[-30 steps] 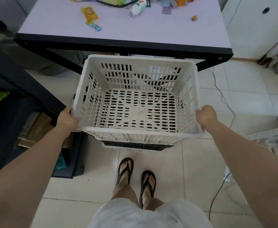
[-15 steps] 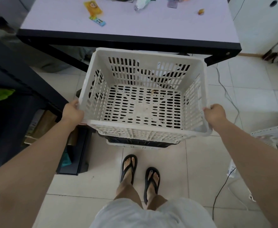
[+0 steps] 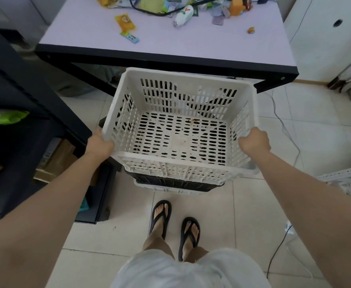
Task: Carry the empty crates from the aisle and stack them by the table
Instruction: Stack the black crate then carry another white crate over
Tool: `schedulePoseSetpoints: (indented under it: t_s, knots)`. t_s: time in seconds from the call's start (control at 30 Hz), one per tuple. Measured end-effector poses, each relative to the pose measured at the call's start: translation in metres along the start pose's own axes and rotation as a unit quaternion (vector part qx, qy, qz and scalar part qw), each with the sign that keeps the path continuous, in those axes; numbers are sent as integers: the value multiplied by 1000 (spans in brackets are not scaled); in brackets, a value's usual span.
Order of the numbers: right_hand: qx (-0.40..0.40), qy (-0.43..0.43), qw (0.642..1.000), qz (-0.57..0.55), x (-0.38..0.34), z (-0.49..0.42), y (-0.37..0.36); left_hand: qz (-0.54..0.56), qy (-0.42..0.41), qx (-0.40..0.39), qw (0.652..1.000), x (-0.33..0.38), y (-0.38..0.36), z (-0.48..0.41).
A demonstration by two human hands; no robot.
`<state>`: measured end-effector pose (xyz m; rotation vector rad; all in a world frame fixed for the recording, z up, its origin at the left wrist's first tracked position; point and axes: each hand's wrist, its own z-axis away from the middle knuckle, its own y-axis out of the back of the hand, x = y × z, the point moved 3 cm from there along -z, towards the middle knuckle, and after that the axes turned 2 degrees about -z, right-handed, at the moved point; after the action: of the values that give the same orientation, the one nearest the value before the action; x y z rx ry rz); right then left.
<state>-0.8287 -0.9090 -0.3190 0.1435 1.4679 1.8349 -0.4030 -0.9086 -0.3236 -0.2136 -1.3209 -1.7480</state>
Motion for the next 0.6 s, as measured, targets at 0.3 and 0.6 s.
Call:
schedulePoseSetpoints:
  t_s: [0.3,0.6]
  knots:
    - [7,240,967,-88,-67,56,-17,-22,44,41,998,-55,24,65]
    - [-50,412,909,-27,-158,208,-66,-6,90,94,992,-178,128,163]
